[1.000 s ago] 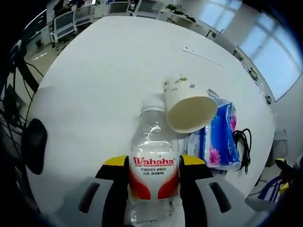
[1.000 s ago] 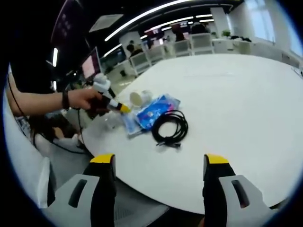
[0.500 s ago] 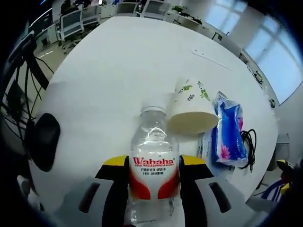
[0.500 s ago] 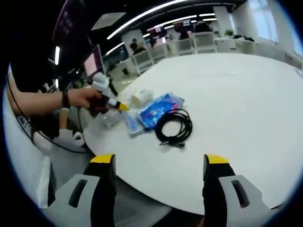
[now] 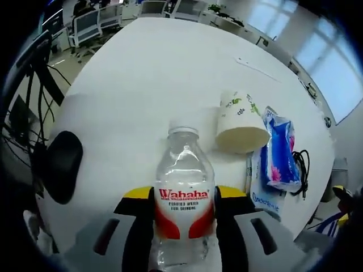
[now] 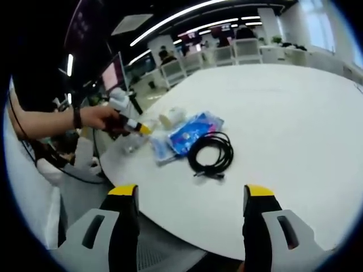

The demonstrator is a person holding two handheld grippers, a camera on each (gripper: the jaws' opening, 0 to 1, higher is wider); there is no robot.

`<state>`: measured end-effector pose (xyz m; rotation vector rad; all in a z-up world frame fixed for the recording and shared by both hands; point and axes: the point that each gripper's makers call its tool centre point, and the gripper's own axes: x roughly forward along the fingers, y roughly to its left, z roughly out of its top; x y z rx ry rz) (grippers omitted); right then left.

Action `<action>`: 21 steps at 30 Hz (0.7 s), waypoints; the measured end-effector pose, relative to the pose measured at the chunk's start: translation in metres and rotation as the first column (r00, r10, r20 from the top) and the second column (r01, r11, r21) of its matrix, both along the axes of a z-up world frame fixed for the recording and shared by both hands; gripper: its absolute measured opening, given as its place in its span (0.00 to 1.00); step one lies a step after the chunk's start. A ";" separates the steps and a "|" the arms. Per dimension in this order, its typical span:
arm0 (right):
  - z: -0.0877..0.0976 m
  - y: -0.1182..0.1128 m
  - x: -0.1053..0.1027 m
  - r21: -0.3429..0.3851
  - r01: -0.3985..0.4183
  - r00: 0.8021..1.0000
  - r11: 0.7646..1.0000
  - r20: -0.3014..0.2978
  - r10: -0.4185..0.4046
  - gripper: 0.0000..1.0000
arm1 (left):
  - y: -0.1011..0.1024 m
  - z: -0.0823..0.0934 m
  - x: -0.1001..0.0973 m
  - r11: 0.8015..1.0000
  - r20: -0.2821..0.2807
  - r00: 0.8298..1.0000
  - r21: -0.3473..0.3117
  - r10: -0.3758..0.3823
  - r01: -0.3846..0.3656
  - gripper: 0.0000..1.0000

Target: Arrange the tabletop items into an orderly group along one side of the table until the central work area is clear of visible clutter.

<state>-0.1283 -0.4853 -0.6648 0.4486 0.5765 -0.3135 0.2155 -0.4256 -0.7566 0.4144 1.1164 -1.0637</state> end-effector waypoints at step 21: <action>0.003 0.000 0.007 -0.007 -0.012 1.000 1.000 0.005 0.013 0.74 | 0.008 0.013 0.003 0.999 0.060 0.998 -0.037 -0.032 0.034 0.41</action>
